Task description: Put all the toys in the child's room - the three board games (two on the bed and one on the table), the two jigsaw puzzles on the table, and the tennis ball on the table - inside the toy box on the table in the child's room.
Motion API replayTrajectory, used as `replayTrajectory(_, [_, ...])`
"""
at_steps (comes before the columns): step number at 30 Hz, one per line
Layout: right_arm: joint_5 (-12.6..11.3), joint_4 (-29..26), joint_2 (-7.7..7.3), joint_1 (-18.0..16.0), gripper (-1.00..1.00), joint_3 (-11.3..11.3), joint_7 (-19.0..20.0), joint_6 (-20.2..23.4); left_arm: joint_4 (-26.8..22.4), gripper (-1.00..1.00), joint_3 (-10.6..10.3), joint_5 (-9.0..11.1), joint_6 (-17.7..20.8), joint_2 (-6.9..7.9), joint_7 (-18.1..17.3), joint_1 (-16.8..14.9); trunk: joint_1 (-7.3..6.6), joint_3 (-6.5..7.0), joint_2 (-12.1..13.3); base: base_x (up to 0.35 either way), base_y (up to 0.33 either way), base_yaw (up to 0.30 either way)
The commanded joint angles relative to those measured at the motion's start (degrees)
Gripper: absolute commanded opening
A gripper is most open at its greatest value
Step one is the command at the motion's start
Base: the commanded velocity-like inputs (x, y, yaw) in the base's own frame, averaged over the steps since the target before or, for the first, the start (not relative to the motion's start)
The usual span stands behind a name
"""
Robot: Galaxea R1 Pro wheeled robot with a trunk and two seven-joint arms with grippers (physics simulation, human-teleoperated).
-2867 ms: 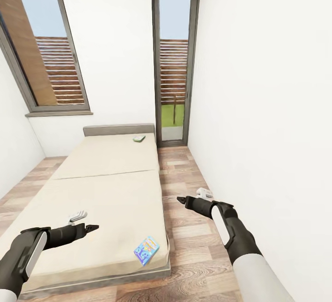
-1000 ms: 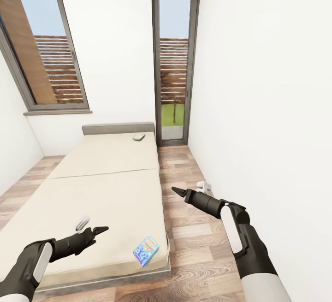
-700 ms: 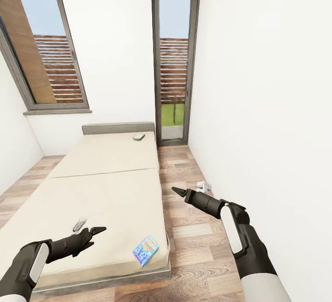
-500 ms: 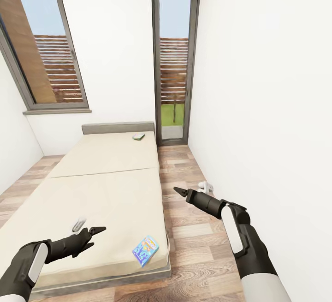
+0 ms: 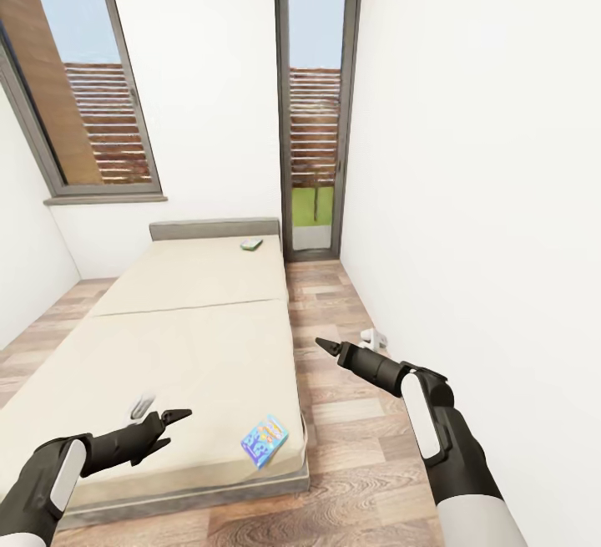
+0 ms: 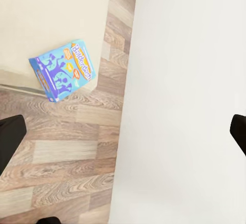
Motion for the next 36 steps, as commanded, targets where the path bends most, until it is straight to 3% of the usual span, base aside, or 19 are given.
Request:
replayTrajectory(1, [-0.1,0.0,0.07,-0.1,1.0,-0.2,0.2,0.4,0.0,1.0,0.1,-0.2,0.2,-0.02,-0.3,-0.1,0.23,-0.26,-0.5,-0.035,0.0,0.0])
replayTrajectory(21, [0.0,0.0,0.08,-0.1,1.0,0.1,0.2,0.4,0.1,1.0,0.0,-0.1,-0.2,-0.68,0.3,-0.1,4.62,-3.85,-8.5,-0.005,0.0,0.0])
replayTrajectory(36, [-0.1,0.0,0.05,-0.1,1.0,0.0,0.2,0.5,6.5,1.0,-0.5,-0.5,-4.8,-5.16,0.7,-0.1,7.92,-6.55,-14.5,0.0,0.0,0.0])
